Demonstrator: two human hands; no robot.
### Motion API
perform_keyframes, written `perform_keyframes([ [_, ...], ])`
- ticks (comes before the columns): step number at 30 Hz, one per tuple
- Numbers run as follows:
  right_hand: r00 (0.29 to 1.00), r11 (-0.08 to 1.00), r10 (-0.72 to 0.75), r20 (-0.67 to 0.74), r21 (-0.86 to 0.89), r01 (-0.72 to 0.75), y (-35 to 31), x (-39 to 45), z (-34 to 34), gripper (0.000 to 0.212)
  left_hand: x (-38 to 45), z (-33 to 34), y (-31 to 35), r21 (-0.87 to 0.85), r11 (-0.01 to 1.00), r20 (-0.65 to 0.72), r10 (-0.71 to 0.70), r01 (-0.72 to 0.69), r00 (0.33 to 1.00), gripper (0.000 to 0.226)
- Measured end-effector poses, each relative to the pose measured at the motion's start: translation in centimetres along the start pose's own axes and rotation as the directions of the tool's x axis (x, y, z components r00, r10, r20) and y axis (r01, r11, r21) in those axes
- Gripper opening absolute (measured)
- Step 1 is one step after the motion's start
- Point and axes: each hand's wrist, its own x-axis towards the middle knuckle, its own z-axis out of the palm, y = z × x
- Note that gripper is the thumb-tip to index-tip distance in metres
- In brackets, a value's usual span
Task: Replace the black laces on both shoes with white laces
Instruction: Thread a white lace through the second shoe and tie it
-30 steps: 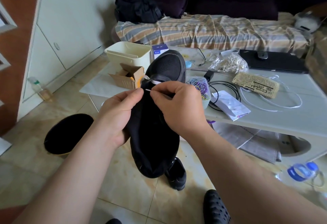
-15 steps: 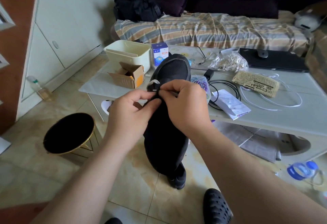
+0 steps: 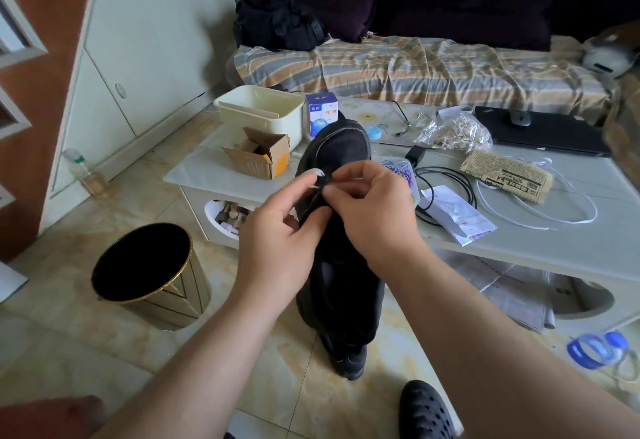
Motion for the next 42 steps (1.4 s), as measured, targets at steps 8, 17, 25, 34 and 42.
perform_keyframes([
  [8, 0.899, 0.79, -0.422, 0.116, -0.438, 0.428, 2.4, -1.8, 0.7, 0.056, 1.6, -1.0, -0.8, -0.308, 0.928, -0.191, -0.275, 0.208, 0.942, 0.025],
  [17, 0.998, 0.885, 0.048, -0.049, -0.461, -0.066, 5.0, -0.8, -0.8, 0.035, 0.8, -0.8, 0.2, -0.433, 0.837, -0.13, -0.424, 0.333, 0.896, 0.003],
  [25, 0.986, 0.849, -0.014, -0.168, -0.523, -0.077, 5.1, 0.1, -2.6, 0.038, 2.7, -3.8, -1.1, -0.585, 0.727, -0.089, -0.498, 0.359, 0.862, 0.024],
  [34, 0.98, 0.894, 0.025, -0.197, -0.435, -0.11, 5.5, 1.4, -3.5, 0.025, 3.4, -4.3, -2.1, -0.326, 0.839, -0.009, -0.464, 0.436, 0.886, 0.021],
  [42, 0.993, 0.852, -0.101, -0.057, -0.521, 0.057, 6.2, 0.5, -1.8, 0.013, 1.7, -1.0, -2.9, 0.345, 0.926, 0.12, -0.205, 0.153, 0.971, 0.033],
])
